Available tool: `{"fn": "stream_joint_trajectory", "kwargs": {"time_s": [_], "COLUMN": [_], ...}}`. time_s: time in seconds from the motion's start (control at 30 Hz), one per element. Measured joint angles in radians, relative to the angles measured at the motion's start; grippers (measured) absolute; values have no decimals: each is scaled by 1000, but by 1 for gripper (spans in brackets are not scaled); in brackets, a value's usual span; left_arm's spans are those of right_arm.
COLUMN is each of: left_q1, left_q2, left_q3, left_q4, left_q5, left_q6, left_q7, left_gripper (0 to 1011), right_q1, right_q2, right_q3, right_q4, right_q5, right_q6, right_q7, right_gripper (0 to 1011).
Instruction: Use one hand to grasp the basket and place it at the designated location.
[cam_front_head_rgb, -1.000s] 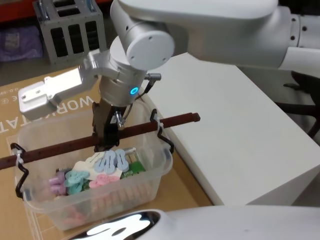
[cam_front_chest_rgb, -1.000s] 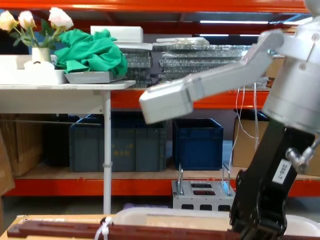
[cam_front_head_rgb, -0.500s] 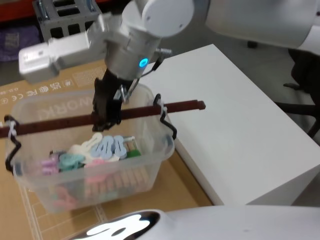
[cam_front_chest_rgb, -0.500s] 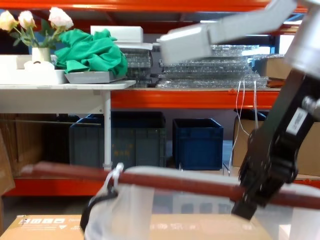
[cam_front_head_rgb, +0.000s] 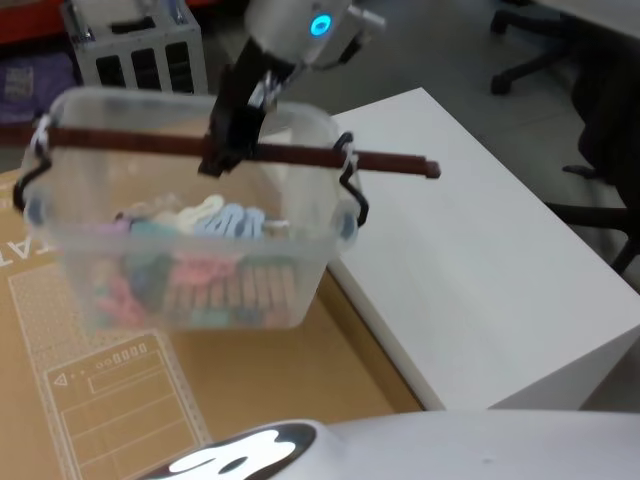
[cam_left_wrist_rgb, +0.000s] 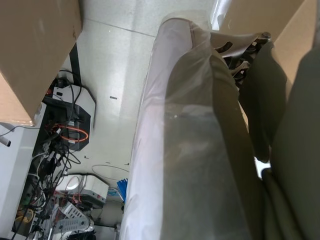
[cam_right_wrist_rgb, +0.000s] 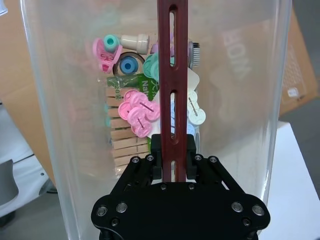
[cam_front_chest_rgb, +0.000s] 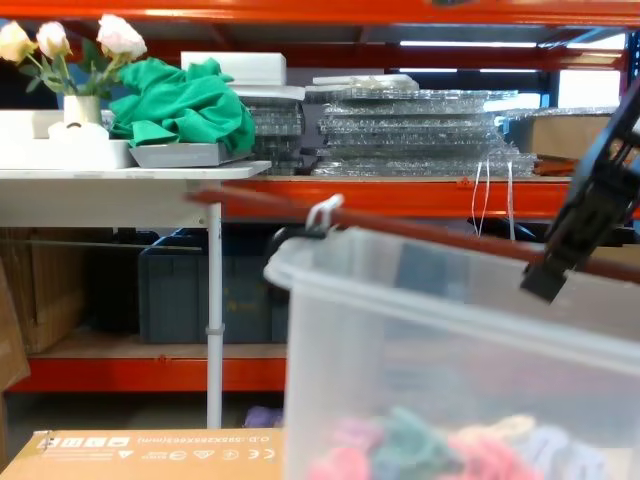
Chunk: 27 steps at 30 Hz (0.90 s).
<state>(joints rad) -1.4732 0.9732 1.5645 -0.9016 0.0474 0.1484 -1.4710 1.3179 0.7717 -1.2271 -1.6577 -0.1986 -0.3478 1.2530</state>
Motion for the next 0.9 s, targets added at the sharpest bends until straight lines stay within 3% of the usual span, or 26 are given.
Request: {"fn": "stream_joint_trajectory", "kwargs": {"time_s": [0.43, 0.9], "left_q1": [0, 0], "left_q2": [0, 0], "left_q3": [0, 0], "left_q4": [0, 0], "left_q5": [0, 0], "left_q6": [0, 0], "left_q7": [0, 0], "left_gripper": [0, 0], "right_q1": [14, 18], "right_q2": [67, 119], "right_q3": [79, 127], "right_q4": [94, 213], "right_q5": [-3, -36], "right_q6": [83, 178], "right_q7": [2, 7], "right_gripper": [238, 238]}}
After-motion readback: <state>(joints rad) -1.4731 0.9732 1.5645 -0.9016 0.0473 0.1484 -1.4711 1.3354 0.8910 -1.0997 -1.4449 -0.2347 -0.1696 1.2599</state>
